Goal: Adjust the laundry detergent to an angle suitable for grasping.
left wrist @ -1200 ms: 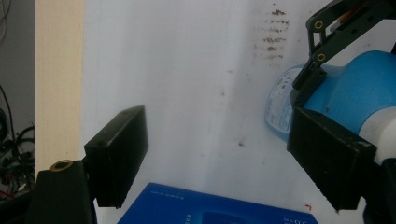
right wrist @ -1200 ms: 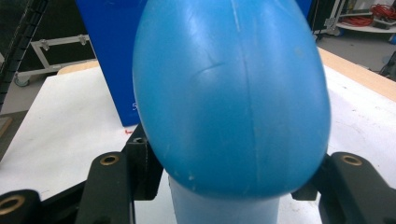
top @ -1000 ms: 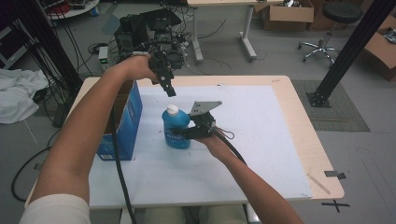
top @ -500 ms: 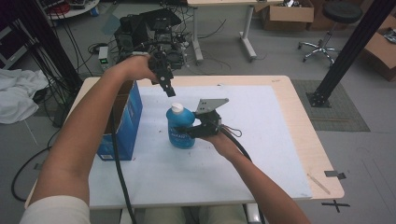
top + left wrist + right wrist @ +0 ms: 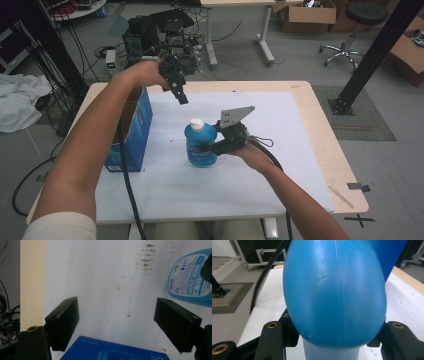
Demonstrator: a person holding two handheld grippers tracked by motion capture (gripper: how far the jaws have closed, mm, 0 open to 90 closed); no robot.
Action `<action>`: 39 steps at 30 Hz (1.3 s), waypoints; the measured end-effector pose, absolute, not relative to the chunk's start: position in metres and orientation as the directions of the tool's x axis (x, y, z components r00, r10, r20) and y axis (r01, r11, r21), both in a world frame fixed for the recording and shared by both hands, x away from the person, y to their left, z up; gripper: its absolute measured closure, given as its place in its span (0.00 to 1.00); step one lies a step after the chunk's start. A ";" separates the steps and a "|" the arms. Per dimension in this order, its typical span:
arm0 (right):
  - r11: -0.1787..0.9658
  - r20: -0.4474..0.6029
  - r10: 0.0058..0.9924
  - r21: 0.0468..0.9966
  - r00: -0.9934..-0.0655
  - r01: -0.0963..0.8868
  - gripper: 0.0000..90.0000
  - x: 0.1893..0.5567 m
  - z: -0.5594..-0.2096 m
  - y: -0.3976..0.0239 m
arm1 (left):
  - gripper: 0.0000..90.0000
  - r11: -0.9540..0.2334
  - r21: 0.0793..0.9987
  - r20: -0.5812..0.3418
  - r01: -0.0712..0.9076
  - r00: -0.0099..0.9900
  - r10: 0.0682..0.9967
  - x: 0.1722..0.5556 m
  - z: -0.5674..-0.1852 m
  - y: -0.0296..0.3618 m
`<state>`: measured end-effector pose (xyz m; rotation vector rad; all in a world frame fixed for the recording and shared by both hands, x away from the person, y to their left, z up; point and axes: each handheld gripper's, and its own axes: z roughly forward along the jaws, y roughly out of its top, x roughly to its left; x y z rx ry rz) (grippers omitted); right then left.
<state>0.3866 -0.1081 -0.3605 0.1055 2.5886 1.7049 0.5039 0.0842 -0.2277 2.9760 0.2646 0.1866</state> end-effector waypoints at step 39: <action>0.385 0.042 0.003 0.922 -0.999 0.040 0.48 0.367 -0.389 -0.150 | 0.23 -0.973 0.155 0.104 0.169 0.977 0.187 0.502 -0.231 0.081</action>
